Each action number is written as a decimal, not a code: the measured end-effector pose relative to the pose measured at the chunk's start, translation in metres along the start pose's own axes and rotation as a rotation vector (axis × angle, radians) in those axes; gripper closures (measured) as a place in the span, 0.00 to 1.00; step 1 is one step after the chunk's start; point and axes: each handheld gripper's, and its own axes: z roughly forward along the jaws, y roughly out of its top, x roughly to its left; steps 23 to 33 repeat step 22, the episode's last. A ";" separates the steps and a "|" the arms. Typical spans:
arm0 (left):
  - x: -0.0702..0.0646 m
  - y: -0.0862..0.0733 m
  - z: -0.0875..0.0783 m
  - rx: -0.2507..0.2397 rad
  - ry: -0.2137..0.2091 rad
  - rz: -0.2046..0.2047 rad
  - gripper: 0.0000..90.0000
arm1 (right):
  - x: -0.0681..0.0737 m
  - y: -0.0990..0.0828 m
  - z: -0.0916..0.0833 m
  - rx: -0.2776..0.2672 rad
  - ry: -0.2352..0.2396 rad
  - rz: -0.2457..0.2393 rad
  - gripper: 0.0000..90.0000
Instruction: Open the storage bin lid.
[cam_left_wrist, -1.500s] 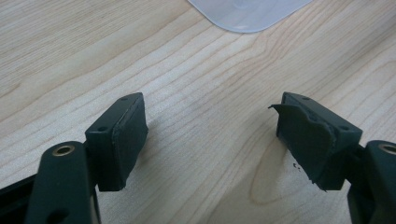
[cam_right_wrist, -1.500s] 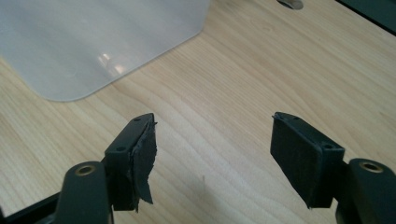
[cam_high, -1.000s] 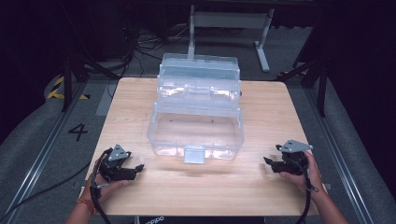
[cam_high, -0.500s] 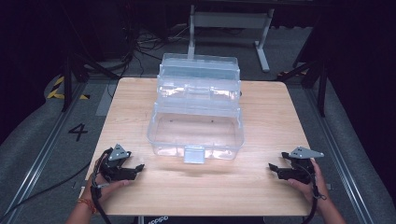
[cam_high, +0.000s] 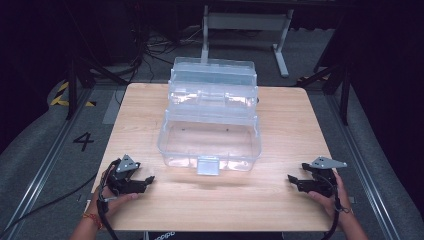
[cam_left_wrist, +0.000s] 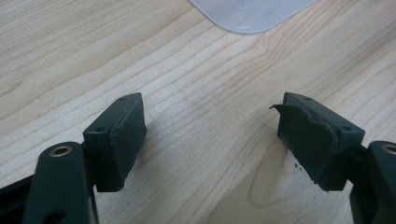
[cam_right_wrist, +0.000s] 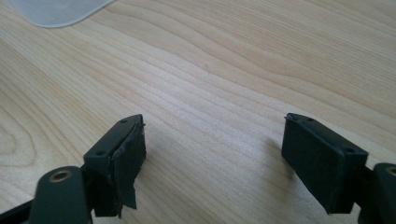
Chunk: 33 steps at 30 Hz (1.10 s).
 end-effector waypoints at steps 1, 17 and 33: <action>0.000 0.000 0.000 -0.001 -0.001 0.000 0.27 | 0.000 0.000 0.001 0.001 -0.001 -0.004 0.24; 0.001 0.001 0.001 0.007 -0.013 0.001 0.26 | 0.000 0.000 0.001 0.002 0.000 -0.004 0.24; 0.000 0.001 0.001 0.007 -0.020 -0.007 0.25 | 0.000 0.000 0.001 0.002 0.000 -0.004 0.24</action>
